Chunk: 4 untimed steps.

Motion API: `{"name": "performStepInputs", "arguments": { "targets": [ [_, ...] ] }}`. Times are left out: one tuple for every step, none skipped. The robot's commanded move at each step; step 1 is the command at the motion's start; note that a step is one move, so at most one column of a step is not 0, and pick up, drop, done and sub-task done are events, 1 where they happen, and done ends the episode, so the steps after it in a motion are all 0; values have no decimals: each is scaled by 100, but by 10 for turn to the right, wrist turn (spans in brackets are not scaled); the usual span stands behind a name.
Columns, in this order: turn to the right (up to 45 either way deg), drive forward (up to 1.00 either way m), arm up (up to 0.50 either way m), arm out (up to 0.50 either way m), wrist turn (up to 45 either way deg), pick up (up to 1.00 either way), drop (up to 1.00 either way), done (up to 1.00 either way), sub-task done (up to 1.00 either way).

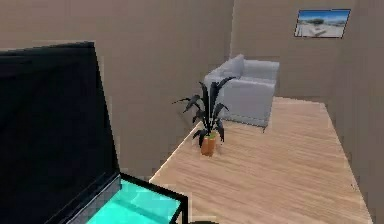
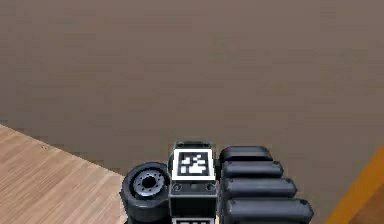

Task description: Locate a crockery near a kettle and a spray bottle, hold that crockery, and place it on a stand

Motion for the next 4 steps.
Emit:
{"name": "performStepInputs", "arguments": {
  "targets": [
    [-450, 0, 0, 0, 0, 0, 0, 0, 0],
    [-450, 0, 0, 0, 0, 0, 0, 0, 0],
    [-270, 0, 0, 0, 0, 0, 0, 0, 0],
    [0, 0, 0, 34, 0, 0, 0, 0, 0]
  ]
}}
